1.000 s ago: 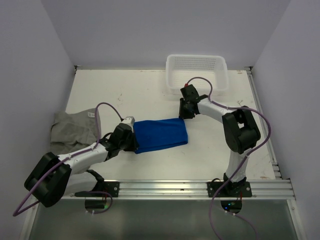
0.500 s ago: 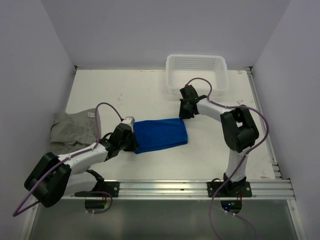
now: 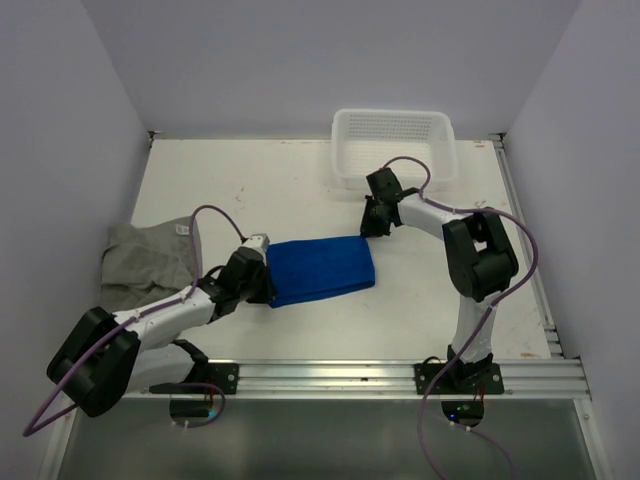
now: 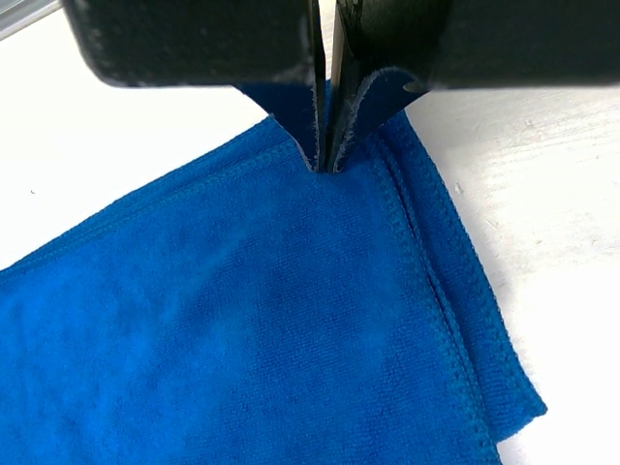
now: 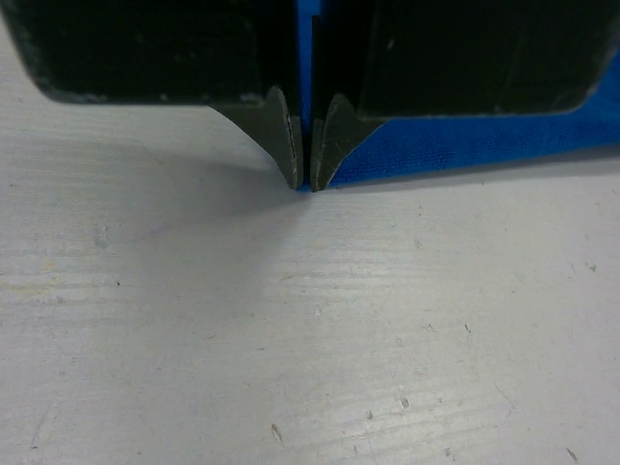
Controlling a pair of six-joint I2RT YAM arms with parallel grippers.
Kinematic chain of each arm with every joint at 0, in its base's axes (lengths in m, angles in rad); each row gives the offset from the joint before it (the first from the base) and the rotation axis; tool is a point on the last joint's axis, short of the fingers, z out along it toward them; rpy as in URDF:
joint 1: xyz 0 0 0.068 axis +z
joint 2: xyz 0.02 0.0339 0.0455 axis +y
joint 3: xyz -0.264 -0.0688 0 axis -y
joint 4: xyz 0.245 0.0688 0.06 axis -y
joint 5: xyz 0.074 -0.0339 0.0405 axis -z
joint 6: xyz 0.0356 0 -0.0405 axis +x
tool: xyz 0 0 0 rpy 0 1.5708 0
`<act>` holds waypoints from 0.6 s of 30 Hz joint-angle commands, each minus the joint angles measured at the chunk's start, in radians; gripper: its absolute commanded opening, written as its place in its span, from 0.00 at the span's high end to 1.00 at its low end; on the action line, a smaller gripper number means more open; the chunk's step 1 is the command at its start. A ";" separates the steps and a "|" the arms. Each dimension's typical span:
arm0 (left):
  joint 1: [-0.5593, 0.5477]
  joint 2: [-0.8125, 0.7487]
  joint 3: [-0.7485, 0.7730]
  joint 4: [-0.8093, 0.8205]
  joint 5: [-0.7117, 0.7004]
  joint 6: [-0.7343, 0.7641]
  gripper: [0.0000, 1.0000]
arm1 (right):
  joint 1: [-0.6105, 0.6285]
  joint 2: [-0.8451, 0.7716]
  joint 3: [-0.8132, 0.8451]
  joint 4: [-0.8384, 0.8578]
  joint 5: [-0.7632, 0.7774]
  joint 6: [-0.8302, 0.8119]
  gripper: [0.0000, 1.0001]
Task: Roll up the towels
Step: Fold the towel
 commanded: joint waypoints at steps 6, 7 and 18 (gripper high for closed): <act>-0.003 -0.036 -0.020 -0.066 -0.027 0.032 0.92 | -0.037 0.049 -0.010 0.047 -0.001 0.004 1.00; -0.005 -0.036 -0.020 -0.063 -0.023 0.033 0.90 | -0.035 0.046 -0.010 0.055 -0.043 0.000 1.00; -0.008 -0.021 0.067 -0.048 0.015 0.053 0.67 | -0.037 -0.071 -0.009 0.058 -0.218 -0.047 0.59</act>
